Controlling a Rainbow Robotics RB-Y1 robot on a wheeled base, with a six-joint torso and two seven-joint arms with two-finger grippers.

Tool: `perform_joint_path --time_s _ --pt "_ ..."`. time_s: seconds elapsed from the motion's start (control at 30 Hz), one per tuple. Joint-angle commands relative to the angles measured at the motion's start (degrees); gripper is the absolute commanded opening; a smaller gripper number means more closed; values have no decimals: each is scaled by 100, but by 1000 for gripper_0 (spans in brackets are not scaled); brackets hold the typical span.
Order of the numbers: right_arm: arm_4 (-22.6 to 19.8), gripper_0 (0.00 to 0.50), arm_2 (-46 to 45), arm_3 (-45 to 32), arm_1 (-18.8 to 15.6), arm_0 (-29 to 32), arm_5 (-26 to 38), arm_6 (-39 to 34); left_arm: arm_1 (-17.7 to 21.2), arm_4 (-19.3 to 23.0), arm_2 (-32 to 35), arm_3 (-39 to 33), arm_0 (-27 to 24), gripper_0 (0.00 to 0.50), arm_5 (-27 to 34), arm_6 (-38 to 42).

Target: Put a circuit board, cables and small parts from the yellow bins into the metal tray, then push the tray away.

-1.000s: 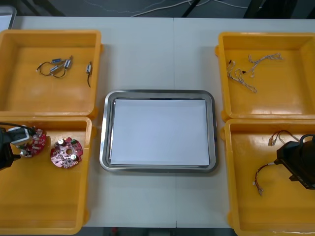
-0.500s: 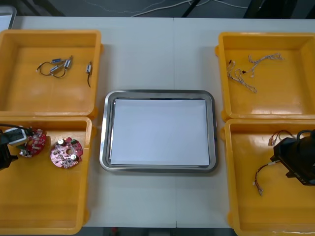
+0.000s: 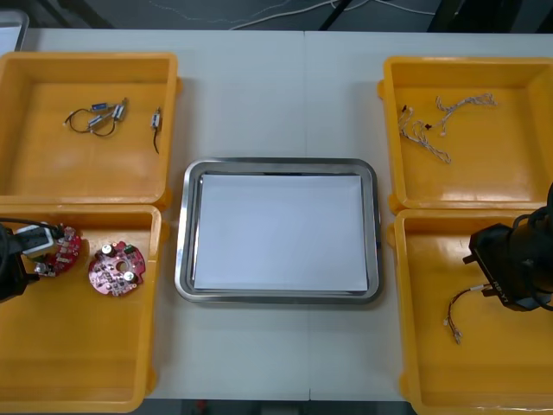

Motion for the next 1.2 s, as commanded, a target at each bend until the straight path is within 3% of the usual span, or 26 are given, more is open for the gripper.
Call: perform_joint_path --time_s 0.03,0.27,0.33,0.4,0.5,0.63,0.7,0.8,1.2 --pt "75 500 148 52 49 -212 -55 -549 -45 105 -35 14 -178 500 -73 -1012" --pt "137 500 175 140 101 -177 -55 -944 -63 114 -26 22 -169 500 -99 -1012" --pt "163 500 175 192 110 -168 -64 -944 -63 132 -26 40 -151 474 -99 -1012" --pt "198 500 183 227 119 -115 -152 -944 -63 149 -26 40 -143 412 -91 -1012" --pt "225 500 192 227 119 -19 -275 -936 -63 149 -26 40 -125 359 -91 -1012" --pt "277 500 192 227 119 113 -406 -892 -71 167 -26 40 -99 202 -91 -1012" --pt "313 500 201 227 119 192 -494 -874 -63 176 -26 40 -90 92 -91 -1012" --pt "365 500 245 227 119 289 -609 -865 -71 193 -26 40 -72 3 -91 -1012" --pt "532 500 447 447 119 447 -1022 -821 -63 272 -26 49 -11 0 -91 -1012"
